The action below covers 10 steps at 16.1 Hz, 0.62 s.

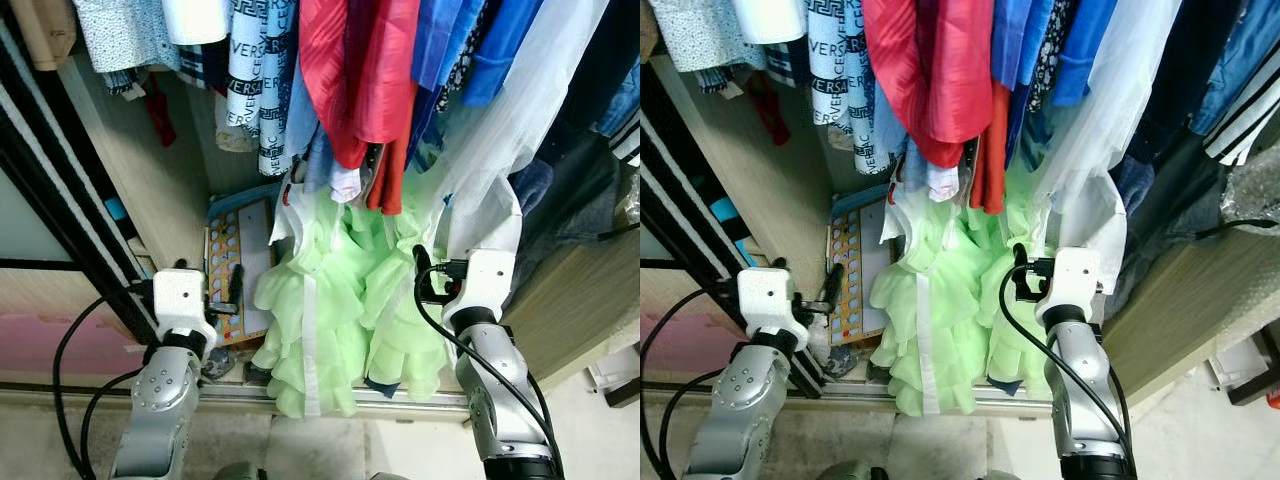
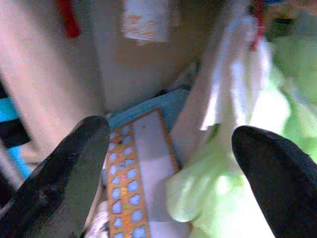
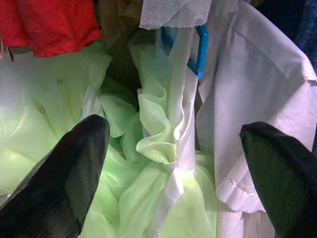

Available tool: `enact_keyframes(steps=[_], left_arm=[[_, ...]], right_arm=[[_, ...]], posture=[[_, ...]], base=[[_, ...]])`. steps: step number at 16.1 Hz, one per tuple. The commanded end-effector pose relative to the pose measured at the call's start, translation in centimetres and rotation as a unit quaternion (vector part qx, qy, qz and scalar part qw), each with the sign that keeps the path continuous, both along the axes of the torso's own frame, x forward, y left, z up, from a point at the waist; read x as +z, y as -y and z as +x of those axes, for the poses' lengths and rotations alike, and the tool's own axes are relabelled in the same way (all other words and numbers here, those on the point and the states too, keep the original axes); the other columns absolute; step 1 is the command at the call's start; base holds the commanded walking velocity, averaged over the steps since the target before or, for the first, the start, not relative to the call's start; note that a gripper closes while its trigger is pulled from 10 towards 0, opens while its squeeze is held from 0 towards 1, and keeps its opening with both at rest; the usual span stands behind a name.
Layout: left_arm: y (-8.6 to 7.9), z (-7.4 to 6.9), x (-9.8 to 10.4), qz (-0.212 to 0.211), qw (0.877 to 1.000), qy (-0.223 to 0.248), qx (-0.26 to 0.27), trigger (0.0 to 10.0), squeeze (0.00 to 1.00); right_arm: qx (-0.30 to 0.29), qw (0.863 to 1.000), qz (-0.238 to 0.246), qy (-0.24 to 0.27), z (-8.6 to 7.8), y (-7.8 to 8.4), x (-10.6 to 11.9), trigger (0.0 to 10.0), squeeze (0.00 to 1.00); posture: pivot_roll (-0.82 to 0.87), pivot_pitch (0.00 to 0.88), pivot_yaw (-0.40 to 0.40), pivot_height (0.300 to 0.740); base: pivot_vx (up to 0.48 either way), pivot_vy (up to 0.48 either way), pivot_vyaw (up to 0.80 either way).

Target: Clean up the room

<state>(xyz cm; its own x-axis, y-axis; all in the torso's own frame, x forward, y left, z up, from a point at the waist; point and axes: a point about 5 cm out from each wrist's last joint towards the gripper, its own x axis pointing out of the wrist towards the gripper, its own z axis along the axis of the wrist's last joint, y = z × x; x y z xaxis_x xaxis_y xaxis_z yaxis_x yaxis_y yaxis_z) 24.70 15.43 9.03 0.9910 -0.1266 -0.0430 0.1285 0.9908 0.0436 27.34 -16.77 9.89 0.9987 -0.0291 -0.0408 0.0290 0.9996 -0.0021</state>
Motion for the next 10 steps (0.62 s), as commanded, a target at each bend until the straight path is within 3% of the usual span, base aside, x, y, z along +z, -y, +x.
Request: enact_keyframes(steps=[1,2,3,5,6,7,10], left_arm=[[1.1,-0.2,0.2,0.045,0.998,-0.001,-0.041,10.0,0.00],[1.9,-0.4,0.0,0.080,0.993,0.003,-0.086,10.0,0.00],[2.4,-0.4,0.0,0.070,0.990,0.006,-0.122,10.0,0.00],[2.6,-0.3,0.1,0.062,0.990,0.015,-0.127,10.0,0.00],[2.7,-0.2,0.7,0.037,0.990,0.049,-0.123,10.0,0.00],[2.0,0.0,1.2,0.017,0.994,0.071,-0.087,10.0,0.00],[0.0,-0.2,1.5,0.023,0.996,0.083,0.008,10.0,0.00]], right_arm=[[0.010,1.000,-0.016,0.000,0.3,-0.3,0.1,10.0,0.00],[0.013,1.000,-0.024,-0.001,0.5,-0.3,0.0,10.0,0.00],[0.018,1.000,-0.018,0.001,0.4,-0.4,0.0,10.0,0.00],[0.020,1.000,-0.014,0.004,0.3,-0.5,0.0,10.0,0.00],[0.013,1.000,-0.019,0.011,0.0,-0.3,0.1,10.0,0.00],[0.007,0.999,-0.025,0.020,-0.2,-0.1,0.3,10.0,0.00],[0.012,0.999,-0.027,0.033,-0.5,0.0,0.9,10.0,0.00]], posture=[[0.06,0.000,-0.050,0.740],[0.06,0.000,-0.055,0.740],[0.06,0.000,-0.050,0.740],[0.03,0.000,-0.036,0.740],[0.01,0.000,-0.017,0.740],[0.00,0.000,-0.007,0.740],[0.01,0.000,-0.012,0.740]], base=[[0.000,0.000,0.00],[0.000,0.000,0.00],[0.000,0.000,0.00],[0.000,0.000,0.00],[0.000,0.000,0.00],[0.000,0.000,0.00],[0.000,0.000,0.00]])
